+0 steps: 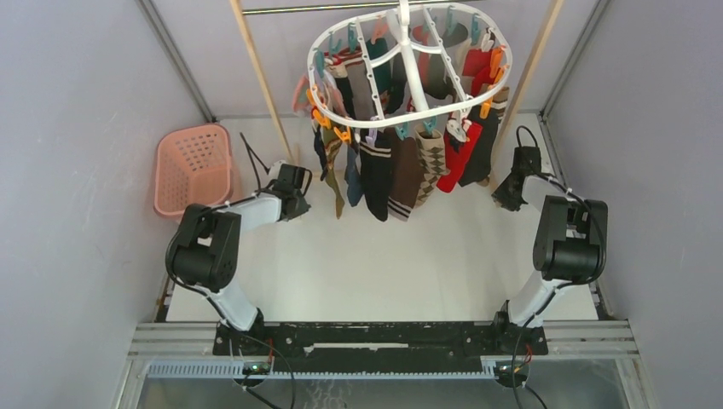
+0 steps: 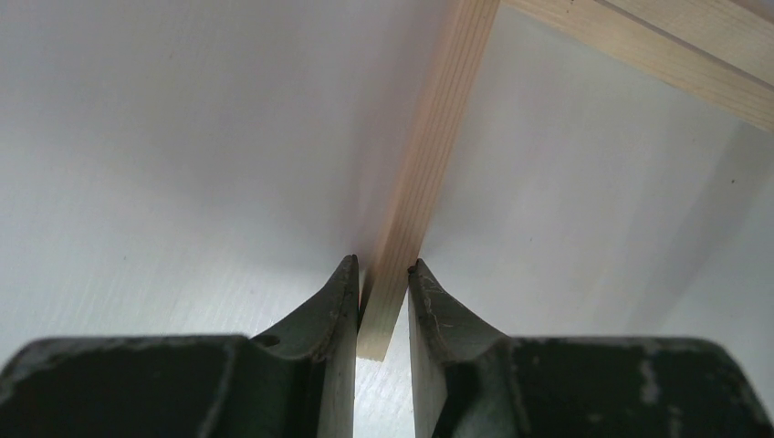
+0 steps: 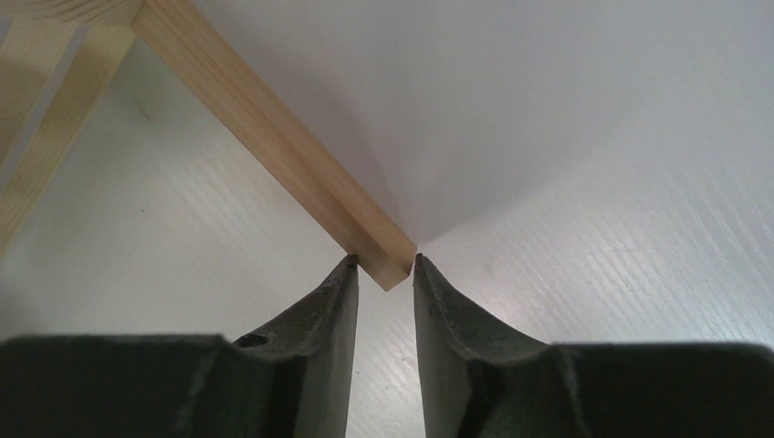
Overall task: Remove the socks clipped to the hanger
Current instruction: Move the clothesline to the center of the board.
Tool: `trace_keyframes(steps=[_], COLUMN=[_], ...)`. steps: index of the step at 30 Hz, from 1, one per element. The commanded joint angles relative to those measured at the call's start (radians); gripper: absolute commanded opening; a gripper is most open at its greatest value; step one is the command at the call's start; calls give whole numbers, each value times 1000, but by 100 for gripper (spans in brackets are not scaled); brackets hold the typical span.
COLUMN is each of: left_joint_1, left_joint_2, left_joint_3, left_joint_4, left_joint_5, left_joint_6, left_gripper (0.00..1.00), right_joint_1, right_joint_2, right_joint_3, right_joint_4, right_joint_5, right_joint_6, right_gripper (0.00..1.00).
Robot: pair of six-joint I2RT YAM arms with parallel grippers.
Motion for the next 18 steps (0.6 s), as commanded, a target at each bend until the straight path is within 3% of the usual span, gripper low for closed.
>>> trace_keyframes(steps=[1, 18], left_joint_1=[29, 77], left_joint_2=[40, 137], left_joint_3=[105, 380], left_joint_4=[25, -82], left_joint_5=[-13, -17], left_joint_6=[-5, 76], left_gripper=[19, 19], right_joint_1=[8, 25], right_joint_2=[37, 95], right_joint_3=[74, 152], right_joint_4=[-12, -41], right_joint_5=[35, 6], right_joint_6=[-17, -20], right_gripper=[35, 32])
